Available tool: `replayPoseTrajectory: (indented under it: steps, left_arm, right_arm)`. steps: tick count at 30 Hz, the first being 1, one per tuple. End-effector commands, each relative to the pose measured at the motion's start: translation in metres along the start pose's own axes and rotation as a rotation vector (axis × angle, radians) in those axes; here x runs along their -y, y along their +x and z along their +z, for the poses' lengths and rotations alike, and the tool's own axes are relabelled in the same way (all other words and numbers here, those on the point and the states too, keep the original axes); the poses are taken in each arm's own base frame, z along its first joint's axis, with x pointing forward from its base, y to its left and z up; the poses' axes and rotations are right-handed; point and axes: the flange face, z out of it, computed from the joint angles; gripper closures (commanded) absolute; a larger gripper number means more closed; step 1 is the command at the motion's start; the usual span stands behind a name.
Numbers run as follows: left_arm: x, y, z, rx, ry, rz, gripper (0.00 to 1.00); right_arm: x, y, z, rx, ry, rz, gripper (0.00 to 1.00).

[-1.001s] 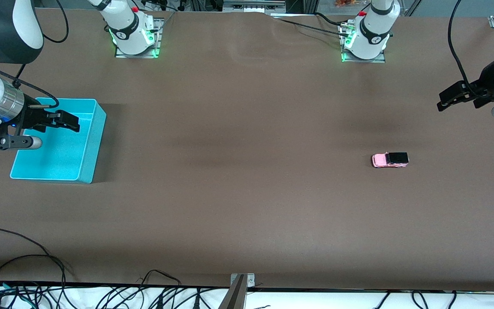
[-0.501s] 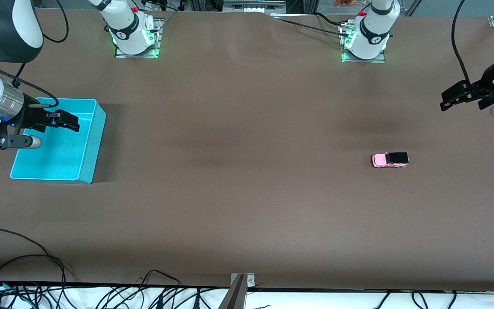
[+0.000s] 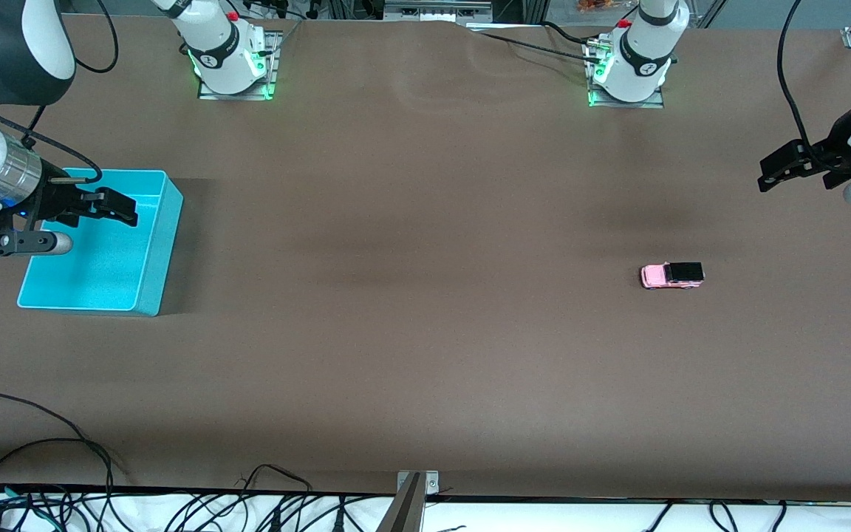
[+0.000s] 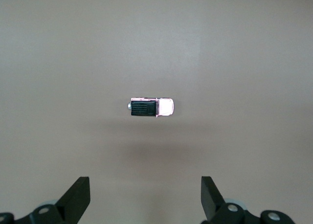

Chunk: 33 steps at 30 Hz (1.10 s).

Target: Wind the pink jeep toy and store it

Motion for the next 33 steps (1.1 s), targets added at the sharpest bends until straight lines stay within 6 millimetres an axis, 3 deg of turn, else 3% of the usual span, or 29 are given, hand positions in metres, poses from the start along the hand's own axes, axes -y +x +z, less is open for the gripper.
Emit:
replayPoseTrajectory:
  steps: [1,33]
  left_arm:
    - [0.002,0.0038,-0.0073,-0.008,0.014,0.023,0.0]
    - [0.0014,0.0031,-0.0075,-0.003,0.016,0.018,0.0]
  right_arm:
    - [-0.0009,-0.0038,-0.0044,-0.007,-0.017,0.004,0.0]
    - [0.0015,-0.004,-0.0061,-0.016,-0.011,0.0,0.0]
